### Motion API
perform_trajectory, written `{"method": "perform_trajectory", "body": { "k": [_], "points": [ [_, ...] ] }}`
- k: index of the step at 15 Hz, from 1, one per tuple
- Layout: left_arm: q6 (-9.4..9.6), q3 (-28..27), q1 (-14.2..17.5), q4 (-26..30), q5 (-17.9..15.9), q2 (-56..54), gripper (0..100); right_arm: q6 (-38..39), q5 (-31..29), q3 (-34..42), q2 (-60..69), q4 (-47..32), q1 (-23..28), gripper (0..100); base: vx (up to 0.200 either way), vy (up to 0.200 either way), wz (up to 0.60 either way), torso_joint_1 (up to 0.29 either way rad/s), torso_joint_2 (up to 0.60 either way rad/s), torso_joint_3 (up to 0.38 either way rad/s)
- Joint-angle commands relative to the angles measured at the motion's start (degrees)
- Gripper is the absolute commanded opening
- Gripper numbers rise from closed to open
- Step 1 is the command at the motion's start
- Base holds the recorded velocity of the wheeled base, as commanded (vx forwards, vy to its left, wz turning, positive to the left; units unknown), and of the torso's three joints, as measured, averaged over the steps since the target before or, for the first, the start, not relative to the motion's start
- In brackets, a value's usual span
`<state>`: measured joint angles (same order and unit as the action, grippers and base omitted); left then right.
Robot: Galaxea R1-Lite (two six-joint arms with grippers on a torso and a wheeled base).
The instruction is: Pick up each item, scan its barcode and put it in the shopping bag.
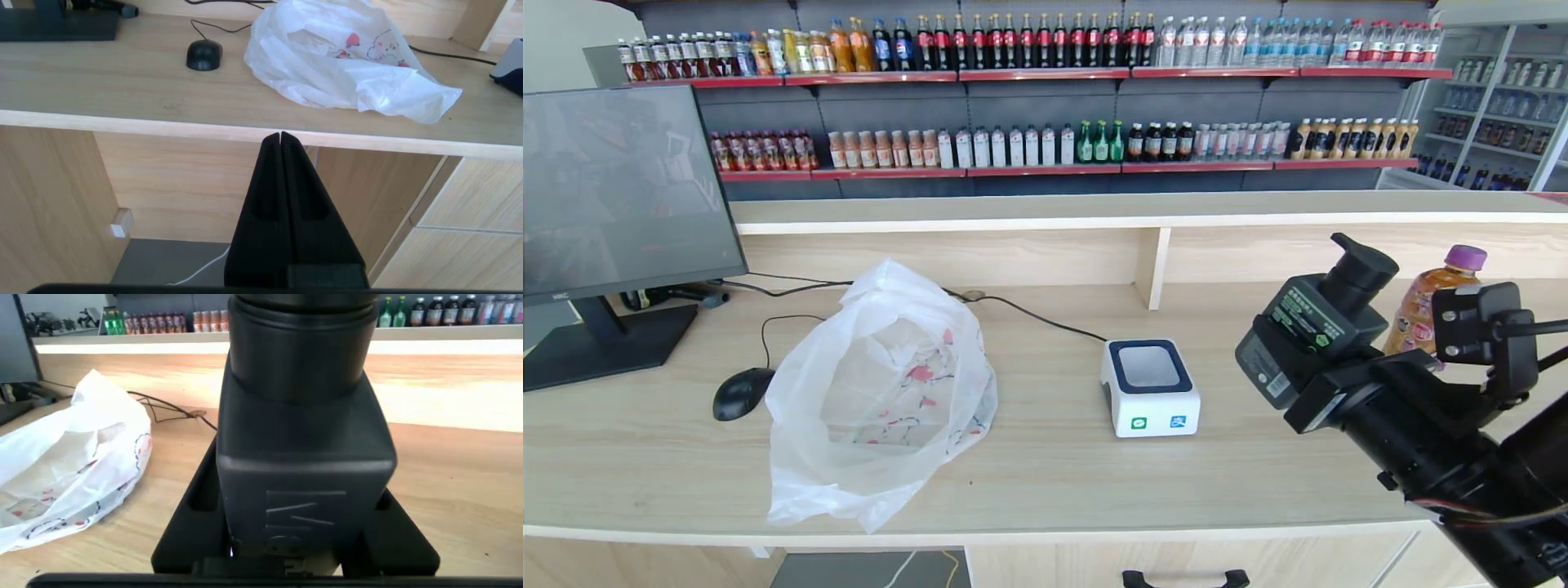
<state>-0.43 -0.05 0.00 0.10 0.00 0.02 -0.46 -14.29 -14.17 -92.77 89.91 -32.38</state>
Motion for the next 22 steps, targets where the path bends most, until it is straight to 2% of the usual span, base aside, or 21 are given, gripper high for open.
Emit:
{"method": "perform_trajectory", "body": {
  "k": [1, 5, 9, 16, 22],
  "points": [
    [-0.1, 0.0, 0.0, 0.0, 0.0, 0.0, 0, 0.0, -0.1, 1.1, 1.0, 0.1, 1.4, 0, 0.0, 0.0, 0.0, 0.0, 0.0, 0.0],
    [-0.1, 0.0, 0.0, 0.0, 0.0, 0.0, 0, 2.1, -0.1, 1.8, 2.9, 0.1, 6.2, 0, 0.0, 0.0, 0.0, 0.0, 0.0, 0.0],
    [-0.28, 0.0, 0.0, 0.0, 0.0, 0.0, 0, 2.3, -0.1, 1.0, 3.1, 0.1, 8.9, 0, 0.0, 0.2, 0.0, -0.001, 0.0, 0.004],
    [-0.28, 0.0, 0.0, 0.0, 0.0, 0.0, 0, 3.7, -0.2, 1.5, 2.4, 0.1, 9.4, 0, 0.0, 0.2, 0.0, 0.005, 0.0, 0.002],
    [-0.28, 0.0, 0.0, 0.0, 0.0, 0.0, 0, 2.7, -0.2, 3.8, 0.0, 0.1, 10.1, 0, 0.0, 0.0, 0.0, 0.0, 0.0, 0.0]
  ]
}}
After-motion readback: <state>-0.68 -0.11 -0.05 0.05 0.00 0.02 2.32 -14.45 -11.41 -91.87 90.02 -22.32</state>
